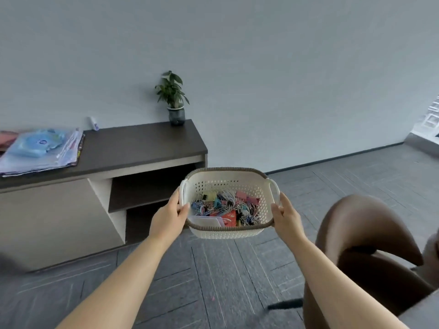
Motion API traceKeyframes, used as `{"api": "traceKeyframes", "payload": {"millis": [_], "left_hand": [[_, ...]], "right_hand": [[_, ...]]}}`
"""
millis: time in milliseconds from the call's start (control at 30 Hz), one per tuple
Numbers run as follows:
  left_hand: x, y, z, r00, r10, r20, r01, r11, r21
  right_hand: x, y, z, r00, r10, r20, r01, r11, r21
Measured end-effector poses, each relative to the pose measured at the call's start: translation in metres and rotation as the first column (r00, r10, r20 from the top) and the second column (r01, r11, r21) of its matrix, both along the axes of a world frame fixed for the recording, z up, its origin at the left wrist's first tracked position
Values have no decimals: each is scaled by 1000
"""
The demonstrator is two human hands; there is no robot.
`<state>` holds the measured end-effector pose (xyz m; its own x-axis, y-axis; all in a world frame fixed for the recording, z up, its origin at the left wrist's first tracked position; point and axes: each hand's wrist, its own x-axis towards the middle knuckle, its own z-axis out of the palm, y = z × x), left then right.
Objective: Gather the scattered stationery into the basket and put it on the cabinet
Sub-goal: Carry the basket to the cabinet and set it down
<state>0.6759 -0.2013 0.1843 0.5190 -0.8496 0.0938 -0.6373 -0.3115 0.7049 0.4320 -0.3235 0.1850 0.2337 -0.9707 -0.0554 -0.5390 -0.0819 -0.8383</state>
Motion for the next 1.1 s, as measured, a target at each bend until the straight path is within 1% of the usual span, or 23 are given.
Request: {"api": "traceKeyframes", "payload": {"millis": [100, 200, 400, 500, 533, 633, 700, 900, 1100], "left_hand": [[69, -6, 15, 997, 69, 18, -69, 997, -30], [125, -7, 23, 991, 137, -9, -137, 990, -36], [227, -29, 33, 960, 280, -3, -280, 960, -27], [278, -48, 32, 943, 332, -26, -333, 942, -44], [295, -56, 31, 936, 350, -16, -351, 935, -51], [347, -89, 27, 909, 411, 75, -408, 912, -46], [382, -116, 24, 894, 442, 75, -441, 897, -31], [474, -193, 8, 872, 490, -1, -490, 872, 7], [547, -249, -20, 890, 456, -14, -453, 887, 84]], "right_hand": [[77, -25, 8, 998, 56, 31, -56, 998, 7], [145, -46, 17, 989, 133, 64, -133, 991, 1], [268, -92, 22, 961, 272, 44, -271, 962, -30], [330, -124, 17, 946, 323, 37, -321, 946, -45], [352, -137, 15, 940, 340, 34, -338, 940, -51], [417, -176, 7, 924, 380, 32, -379, 925, -42], [457, -206, 1, 912, 408, 39, -407, 913, -24], [553, -283, -10, 893, 449, 26, -450, 893, 28], [617, -339, -38, 903, 428, 23, -426, 890, 160]]}}
